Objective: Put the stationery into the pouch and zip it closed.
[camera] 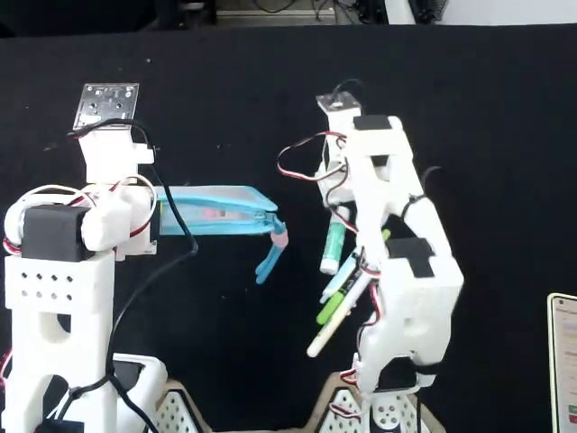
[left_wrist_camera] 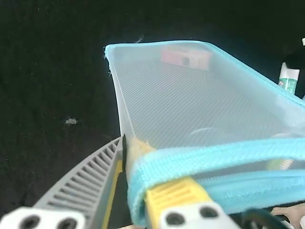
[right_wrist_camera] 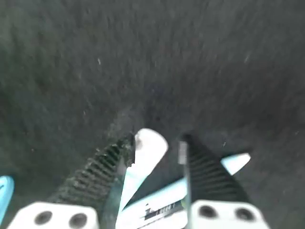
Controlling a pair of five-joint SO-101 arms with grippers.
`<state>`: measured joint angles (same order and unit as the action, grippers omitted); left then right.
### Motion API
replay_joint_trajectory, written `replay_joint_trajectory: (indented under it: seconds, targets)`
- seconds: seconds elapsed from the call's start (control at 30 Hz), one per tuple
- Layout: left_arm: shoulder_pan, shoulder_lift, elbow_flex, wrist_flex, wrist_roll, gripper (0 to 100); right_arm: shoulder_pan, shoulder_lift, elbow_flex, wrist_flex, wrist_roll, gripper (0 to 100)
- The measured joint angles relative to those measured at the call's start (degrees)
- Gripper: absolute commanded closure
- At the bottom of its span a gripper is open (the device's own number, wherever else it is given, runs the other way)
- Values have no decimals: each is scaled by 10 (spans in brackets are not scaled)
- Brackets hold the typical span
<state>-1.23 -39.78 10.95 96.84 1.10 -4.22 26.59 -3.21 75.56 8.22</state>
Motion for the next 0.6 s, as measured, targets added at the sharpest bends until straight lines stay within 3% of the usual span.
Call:
replay_joint_trajectory:
  seconds: [0.2, 0.4, 0.6]
  targets:
    - [0, 0, 0, 0, 0, 970, 2, 30, -93, 106, -90, 808]
    - [0, 0, 0, 0, 0, 970, 2, 30, -124, 164, -134, 808]
    - [0, 0, 0, 0, 0, 970, 1, 22, -64, 138, -140, 809]
